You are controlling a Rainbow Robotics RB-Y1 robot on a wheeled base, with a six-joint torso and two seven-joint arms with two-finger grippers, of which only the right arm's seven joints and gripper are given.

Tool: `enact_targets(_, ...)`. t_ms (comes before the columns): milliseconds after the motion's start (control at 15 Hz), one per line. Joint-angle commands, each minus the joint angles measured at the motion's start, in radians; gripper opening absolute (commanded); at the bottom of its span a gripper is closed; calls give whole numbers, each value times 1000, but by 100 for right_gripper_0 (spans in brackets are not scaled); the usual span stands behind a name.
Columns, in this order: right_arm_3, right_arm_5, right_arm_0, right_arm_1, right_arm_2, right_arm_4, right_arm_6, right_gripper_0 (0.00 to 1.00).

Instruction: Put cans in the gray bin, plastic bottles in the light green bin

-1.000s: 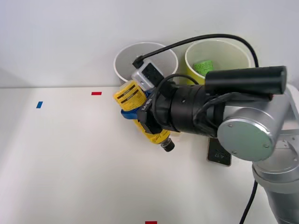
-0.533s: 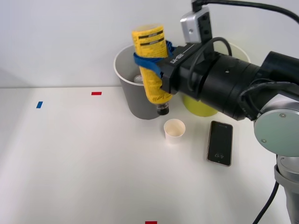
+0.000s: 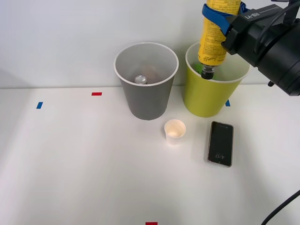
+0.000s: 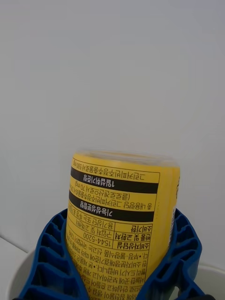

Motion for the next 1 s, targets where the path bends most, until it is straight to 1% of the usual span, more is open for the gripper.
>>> enact_targets(67, 132, -68, -63, -13, -5, -3, 13, 0)
enact_targets(333, 349, -125, -214, -12, 0, 26, 36, 0)
enact_targets(467, 443, -142, -272, -15, 18, 106, 47, 0)
enact_targets(600, 509, -148, -313, -16, 26, 138, 47, 0)
enact_targets(733, 560, -202, -332, -18, 38, 142, 51, 0)
enact_targets(1000, 569, -226, -332, -27, 43, 161, 67, 0)
